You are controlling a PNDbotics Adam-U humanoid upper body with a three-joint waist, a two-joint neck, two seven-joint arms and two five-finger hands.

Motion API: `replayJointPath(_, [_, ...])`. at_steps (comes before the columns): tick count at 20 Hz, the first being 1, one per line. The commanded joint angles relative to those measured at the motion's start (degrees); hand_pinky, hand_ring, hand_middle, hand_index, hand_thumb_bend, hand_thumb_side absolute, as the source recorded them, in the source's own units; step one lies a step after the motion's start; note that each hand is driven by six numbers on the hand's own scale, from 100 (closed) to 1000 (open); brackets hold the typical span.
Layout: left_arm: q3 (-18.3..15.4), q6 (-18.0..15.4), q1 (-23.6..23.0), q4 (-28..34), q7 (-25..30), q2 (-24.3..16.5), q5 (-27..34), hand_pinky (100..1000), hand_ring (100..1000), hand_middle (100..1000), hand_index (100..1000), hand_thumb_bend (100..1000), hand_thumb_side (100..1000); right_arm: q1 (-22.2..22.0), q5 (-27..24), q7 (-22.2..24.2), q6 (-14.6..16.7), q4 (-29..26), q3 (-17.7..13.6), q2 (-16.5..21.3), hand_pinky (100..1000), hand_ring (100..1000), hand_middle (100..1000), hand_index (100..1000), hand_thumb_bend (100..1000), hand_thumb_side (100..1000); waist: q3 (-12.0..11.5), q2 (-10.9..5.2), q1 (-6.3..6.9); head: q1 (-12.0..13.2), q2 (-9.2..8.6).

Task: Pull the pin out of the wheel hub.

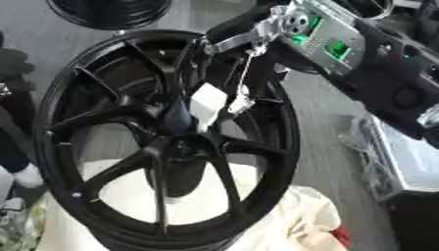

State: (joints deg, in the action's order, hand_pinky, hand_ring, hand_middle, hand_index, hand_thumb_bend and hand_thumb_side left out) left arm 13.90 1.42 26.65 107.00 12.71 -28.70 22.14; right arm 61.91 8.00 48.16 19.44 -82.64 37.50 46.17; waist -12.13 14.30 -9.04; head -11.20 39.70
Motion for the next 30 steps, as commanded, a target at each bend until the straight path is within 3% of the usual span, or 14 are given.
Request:
replayJointPath(1, [-0.22, 0.03, 0.9, 1.14, 0.12, -0.62, 0.21, 818, 861, 794, 760, 229, 790, 0.67, -0.1, 3.8, 3.71, 0.18, -0.69, 1.09, 859, 785, 730, 804, 440, 390, 0.01, -0.76, 0.57, 0.01, -0.1])
replayJointPath(10, [-0.13, 0.04, 0.87, 1.14, 0.18, -0.68, 0.11, 818, 863, 795, 760, 228, 791, 0.76, -0.62, 3.8, 3.7, -0.55, -1.42, 1.23, 851, 776, 672, 754, 431, 355, 0.03, -0.81, 0.52, 0.08, -0.02])
replayJointPath(16, [-0.02, 0.11, 1.02, 1.18, 0.3, -0.67, 0.06, 818, 865, 796, 760, 225, 791, 0.63, -0.2, 3.8, 3.38, 0.09, -1.37, 1.11, 849, 774, 665, 748, 435, 332, -0.12, -0.66, 0.51, 0.19, -0.2])
replayJointPath(19, [0.04, 0.15, 1.08, 1.2, 0.35, -0.67, 0.01, 818, 866, 796, 761, 226, 793, 0.67, 0.0, 3.8, 3.11, 0.49, -1.48, 0.97, 847, 771, 659, 743, 416, 279, -0.17, -0.57, 0.52, 0.15, -0.22])
replayJointPath(30, [0.17, 0.23, 1.26, 1.25, 0.47, -0.59, -0.05, 817, 869, 797, 761, 223, 796, 0.83, -0.29, 3.8, 2.27, 1.17, -1.78, 0.46, 839, 759, 647, 732, 381, 248, -0.52, -0.32, 0.48, 0.11, -0.24])
